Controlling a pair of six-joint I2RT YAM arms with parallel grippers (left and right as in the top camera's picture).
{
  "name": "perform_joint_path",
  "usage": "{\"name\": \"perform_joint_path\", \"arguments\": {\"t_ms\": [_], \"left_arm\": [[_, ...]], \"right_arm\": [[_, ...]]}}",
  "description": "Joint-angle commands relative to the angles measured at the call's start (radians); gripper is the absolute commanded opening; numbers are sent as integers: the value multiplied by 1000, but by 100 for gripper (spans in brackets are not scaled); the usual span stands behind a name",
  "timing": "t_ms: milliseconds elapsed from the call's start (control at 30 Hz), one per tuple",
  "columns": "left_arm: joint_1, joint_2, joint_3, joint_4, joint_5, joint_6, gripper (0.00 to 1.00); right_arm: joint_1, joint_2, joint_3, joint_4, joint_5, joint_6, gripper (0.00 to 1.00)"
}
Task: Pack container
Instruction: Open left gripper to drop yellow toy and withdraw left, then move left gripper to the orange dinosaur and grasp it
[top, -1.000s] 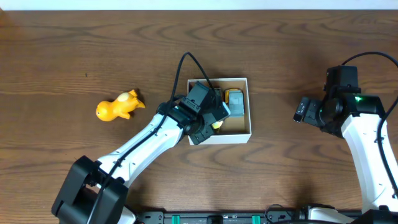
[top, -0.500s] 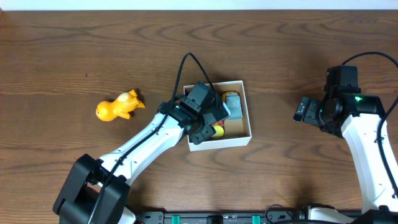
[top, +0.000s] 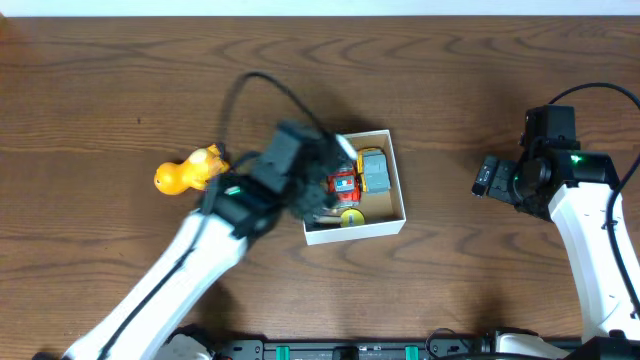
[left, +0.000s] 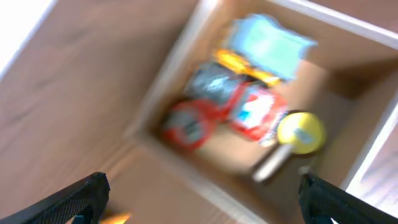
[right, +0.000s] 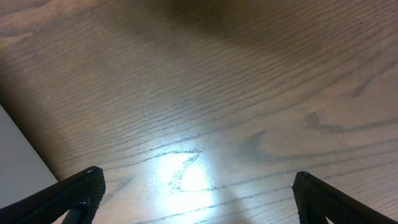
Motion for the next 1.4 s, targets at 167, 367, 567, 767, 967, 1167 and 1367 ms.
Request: {"name": "perform_joint_path", "arguments": {"t_ms": [167,367,567,767,967,1167,1367], "left_arm": [[437,-100,14,-130,-87,-10,98],[669,52,4,-124,71,117,98],[731,265,4,-89,97,212,98],[730,399,4,-35,96,312,98],[731,494,4,15,96,351,99],[731,521,4,14,96,350,72],[730,517,5,10,96,346,19]], "right_arm": [[-10,1,-3,3,21,-15,99],[-10,1,-3,3,21,-15,99],[-10,1,-3,5,21,-16,99],[-10,1,-3,7,21,-19,99],[-10,1,-3,8,22,-19,99],[-10,1,-3,11,22,-19,99],[-10,1,-3,10,21,-19,99]]}}
